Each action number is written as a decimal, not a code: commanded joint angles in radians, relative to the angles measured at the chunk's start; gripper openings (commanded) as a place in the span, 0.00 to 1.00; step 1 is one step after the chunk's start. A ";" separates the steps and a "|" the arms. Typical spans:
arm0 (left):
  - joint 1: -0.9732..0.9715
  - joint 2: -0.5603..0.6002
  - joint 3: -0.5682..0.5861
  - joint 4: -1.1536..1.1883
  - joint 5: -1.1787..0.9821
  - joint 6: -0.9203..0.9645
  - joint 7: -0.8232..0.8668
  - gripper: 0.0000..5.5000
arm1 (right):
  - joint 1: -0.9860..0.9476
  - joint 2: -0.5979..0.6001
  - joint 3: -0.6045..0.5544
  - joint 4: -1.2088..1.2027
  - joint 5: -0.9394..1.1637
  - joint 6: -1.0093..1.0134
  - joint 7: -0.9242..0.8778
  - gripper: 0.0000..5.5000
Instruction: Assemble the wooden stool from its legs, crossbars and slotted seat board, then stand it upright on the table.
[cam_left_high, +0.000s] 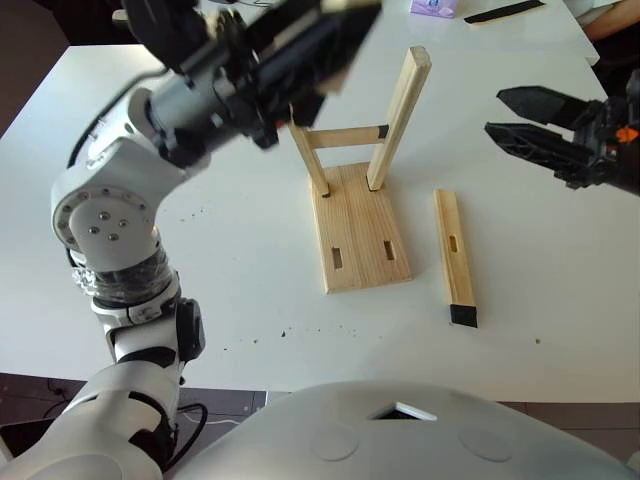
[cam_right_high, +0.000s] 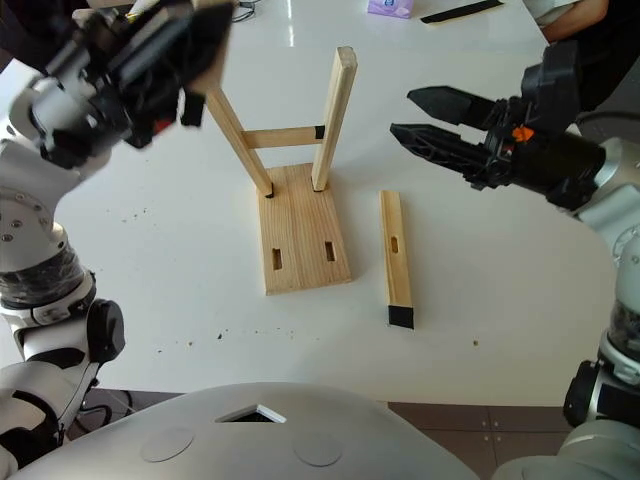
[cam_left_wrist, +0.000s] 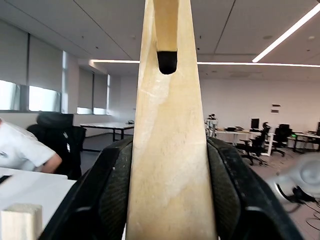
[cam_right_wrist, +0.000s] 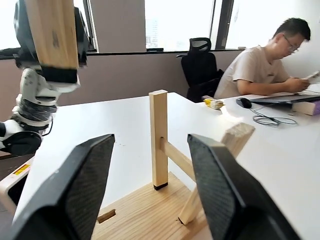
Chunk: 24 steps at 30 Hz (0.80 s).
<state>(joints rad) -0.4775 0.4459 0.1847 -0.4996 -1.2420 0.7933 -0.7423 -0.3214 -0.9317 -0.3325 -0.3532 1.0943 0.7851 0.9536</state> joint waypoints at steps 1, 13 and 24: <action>0.083 0.064 -0.024 -0.019 0.020 0.004 -0.090 0.37 | -0.075 -0.066 0.032 0.032 0.054 0.081 0.111 0.59; 0.172 0.084 -0.066 -0.012 0.041 -0.001 -0.149 0.37 | -0.265 -0.025 0.117 0.041 0.111 0.172 0.125 0.70; 0.245 0.078 -0.092 -0.033 0.087 -0.038 -0.169 0.37 | -0.398 0.021 0.147 0.067 0.190 0.261 0.094 0.70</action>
<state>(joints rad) -0.2338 0.5195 0.0857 -0.5207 -1.1564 0.7693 -0.9126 -0.6874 -0.9172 -0.1811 -0.2918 1.2574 1.0217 1.0620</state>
